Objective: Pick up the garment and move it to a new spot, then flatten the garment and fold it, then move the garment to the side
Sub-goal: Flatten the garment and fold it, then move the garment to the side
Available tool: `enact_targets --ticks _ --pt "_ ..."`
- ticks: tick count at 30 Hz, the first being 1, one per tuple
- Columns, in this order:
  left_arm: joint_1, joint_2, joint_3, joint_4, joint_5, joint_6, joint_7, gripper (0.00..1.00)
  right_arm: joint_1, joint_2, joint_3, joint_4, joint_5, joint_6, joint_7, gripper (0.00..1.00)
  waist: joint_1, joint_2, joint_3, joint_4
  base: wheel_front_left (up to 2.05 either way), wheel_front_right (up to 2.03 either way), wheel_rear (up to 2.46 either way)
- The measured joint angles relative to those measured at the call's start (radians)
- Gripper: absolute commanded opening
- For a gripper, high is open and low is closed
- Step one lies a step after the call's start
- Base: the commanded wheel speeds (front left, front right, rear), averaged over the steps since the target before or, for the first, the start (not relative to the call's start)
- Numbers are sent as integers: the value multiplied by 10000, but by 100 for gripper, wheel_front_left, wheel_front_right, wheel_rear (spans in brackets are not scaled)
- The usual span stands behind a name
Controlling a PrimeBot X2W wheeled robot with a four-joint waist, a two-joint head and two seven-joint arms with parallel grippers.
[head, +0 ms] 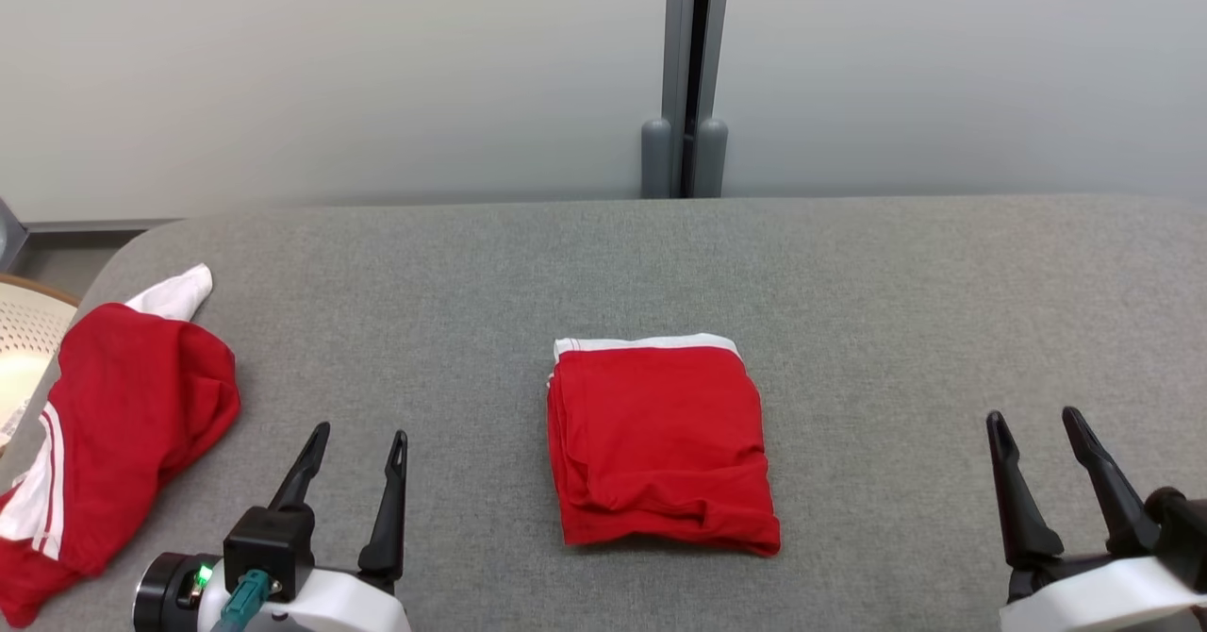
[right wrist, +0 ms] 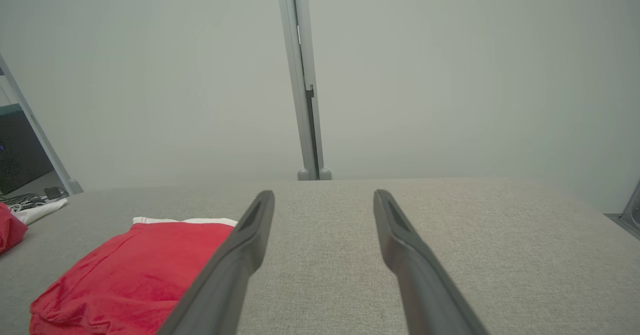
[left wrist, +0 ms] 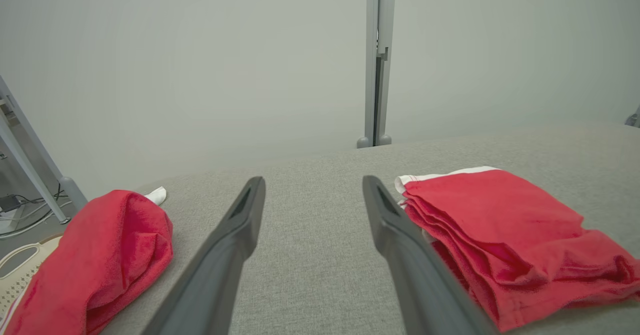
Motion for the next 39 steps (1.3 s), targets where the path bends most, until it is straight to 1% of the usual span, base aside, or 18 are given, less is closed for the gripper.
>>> enact_targets --ticks 6,16,31,39 --pt "495 167 -81 -232 -2 63 205 100 786 173 -211 -631 -79 0 387 100 0 0 -426 10 0 0 0" --pt "819 311 -75 -426 -128 163 270 100 1379 343 -408 -1252 -173 0 828 100 0 0 -645 29 0 0 0" --pt "857 351 -151 -454 -309 182 313 100 1416 466 -449 -1373 -203 0 980 100 0 0 -587 32 0 0 0" --pt "581 343 -205 -554 -332 186 297 100 1364 445 -422 -1166 -213 0 1060 100 0 0 -370 241 0 0 0"
